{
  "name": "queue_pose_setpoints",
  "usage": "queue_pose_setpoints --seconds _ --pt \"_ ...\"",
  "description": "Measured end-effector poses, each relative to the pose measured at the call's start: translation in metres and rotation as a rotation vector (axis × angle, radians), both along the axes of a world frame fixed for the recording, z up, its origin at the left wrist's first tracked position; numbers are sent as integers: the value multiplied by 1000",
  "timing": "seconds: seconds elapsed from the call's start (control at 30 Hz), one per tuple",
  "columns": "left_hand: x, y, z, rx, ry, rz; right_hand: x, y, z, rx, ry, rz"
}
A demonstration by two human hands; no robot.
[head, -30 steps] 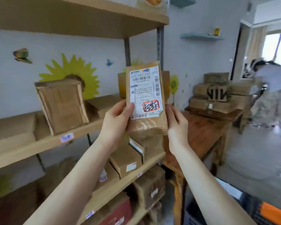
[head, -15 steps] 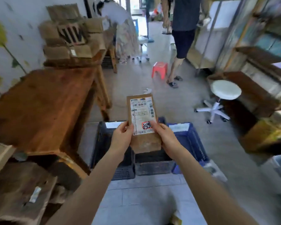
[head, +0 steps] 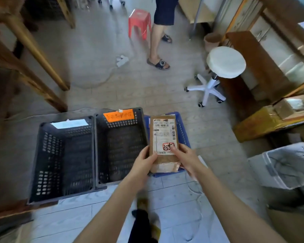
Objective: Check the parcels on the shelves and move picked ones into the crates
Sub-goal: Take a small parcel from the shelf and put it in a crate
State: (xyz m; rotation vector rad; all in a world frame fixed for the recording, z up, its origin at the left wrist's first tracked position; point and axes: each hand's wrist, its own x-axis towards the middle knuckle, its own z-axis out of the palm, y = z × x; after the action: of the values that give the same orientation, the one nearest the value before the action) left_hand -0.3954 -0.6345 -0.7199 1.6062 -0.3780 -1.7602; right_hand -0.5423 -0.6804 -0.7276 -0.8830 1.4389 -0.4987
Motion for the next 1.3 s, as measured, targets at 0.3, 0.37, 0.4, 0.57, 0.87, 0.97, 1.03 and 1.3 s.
queue_pose_setpoints --seconds 0.3,0.37,0.4,0.57,0.87,0.97,1.03,1.3 --pt "-40 -130 -189 266 -1 92 -13 -137 -179 143 153 -26" --pt "-47 -153 -239 321 50 91 -16 -161 -233 151 196 -3" --pt "-50 -163 -267 361 78 109 -16 -172 -261 149 218 11" --pt "-69 -206 -404 486 132 406 -7 -211 -402 162 239 71" --pt "-72 -257 -569 582 -135 673 27 -243 -566 157 184 58" --pt "-70 -263 -579 553 -121 686 32 -243 -578 163 162 70" --pt "-69 -264 -572 541 -88 669 31 -243 -574 165 184 92" --pt "-45 -228 -404 491 -58 449 22 -239 -394 156 364 197"
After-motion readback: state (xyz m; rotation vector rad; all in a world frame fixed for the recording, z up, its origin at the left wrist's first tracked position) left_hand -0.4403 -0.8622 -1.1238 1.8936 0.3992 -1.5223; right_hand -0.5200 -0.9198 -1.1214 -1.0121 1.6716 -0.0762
